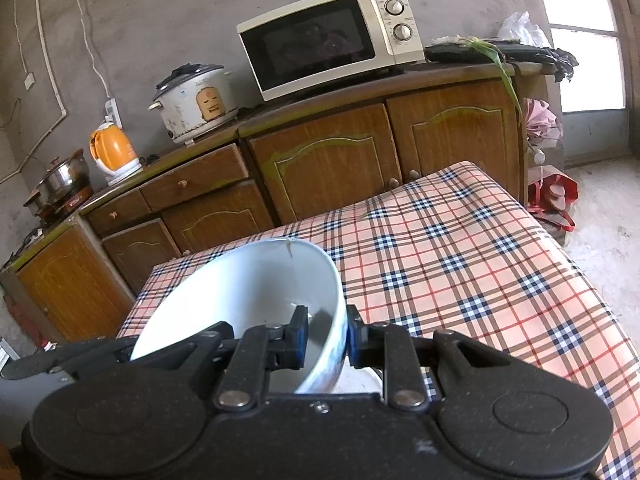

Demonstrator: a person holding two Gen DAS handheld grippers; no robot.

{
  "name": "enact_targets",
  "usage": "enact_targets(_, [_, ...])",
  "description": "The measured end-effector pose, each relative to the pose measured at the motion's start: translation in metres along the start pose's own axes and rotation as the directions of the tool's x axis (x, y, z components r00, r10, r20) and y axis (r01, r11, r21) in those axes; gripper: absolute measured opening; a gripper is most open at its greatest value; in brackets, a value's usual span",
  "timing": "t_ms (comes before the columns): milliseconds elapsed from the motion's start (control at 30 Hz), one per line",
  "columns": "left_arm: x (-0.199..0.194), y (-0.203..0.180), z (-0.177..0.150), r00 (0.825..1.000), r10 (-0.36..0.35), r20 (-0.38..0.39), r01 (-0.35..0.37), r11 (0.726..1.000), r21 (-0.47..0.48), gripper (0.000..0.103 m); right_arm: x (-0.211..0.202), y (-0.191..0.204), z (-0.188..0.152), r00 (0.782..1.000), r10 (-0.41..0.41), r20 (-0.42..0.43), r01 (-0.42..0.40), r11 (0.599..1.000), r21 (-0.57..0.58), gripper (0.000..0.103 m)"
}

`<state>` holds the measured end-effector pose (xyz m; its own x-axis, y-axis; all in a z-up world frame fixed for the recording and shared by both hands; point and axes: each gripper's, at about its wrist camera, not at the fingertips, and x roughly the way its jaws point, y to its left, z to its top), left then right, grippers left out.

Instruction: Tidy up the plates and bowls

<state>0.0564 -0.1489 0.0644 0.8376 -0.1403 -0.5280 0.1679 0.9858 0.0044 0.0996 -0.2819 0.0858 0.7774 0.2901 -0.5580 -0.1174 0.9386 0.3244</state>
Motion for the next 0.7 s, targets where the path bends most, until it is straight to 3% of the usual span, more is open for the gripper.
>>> enact_targets(700, [0.015,-0.001,-0.02,0.998,0.0,-0.069,0.0,1.0,0.002,0.025,0.02,-0.008,-0.025,0.998,-0.014,-0.068,0.015,1.0,0.013,0.026])
